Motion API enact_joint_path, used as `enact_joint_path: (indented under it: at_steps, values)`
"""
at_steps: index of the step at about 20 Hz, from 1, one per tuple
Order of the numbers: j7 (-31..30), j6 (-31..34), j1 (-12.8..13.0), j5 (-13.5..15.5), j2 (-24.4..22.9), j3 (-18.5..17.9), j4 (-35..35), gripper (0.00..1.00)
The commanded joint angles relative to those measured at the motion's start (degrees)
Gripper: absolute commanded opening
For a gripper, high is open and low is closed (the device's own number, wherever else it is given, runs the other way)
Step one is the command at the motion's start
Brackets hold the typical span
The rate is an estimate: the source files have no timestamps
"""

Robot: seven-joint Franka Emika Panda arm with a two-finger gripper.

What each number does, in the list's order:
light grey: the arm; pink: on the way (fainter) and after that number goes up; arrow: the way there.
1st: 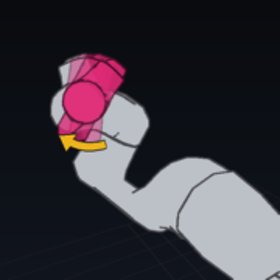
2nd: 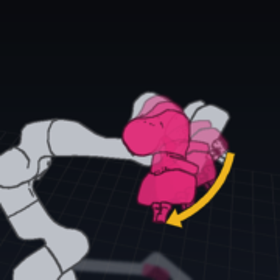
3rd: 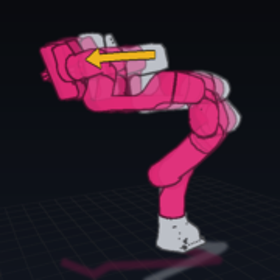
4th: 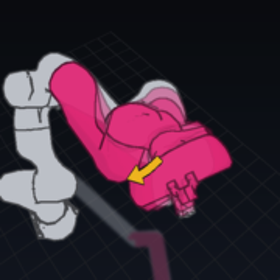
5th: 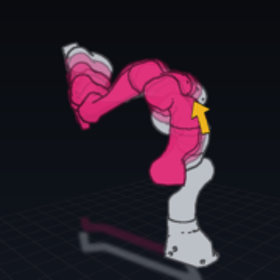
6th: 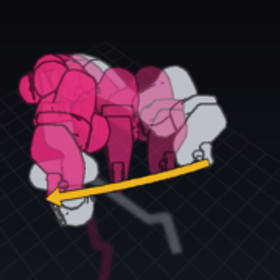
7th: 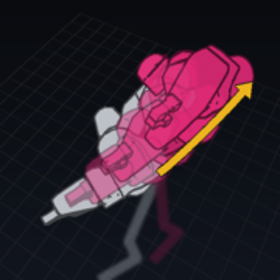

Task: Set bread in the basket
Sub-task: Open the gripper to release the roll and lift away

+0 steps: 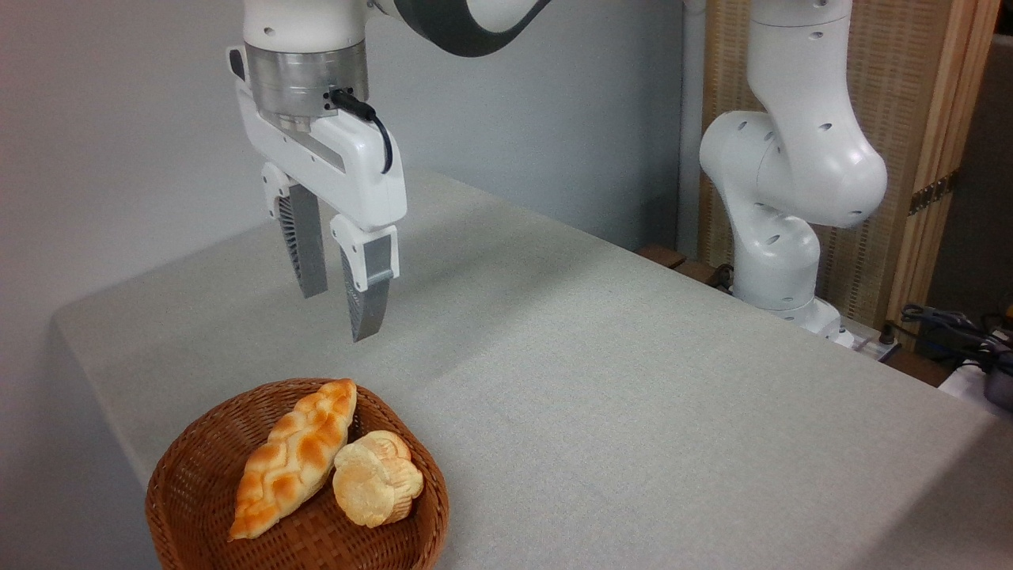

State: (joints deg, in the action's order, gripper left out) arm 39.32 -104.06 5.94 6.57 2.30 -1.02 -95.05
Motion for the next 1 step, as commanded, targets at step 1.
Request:
enact_joint_path:
  at_steps: [1]
  values:
    - [-1.0,1.5,0.22,-0.77,0.16,-0.73,0.3,1.0]
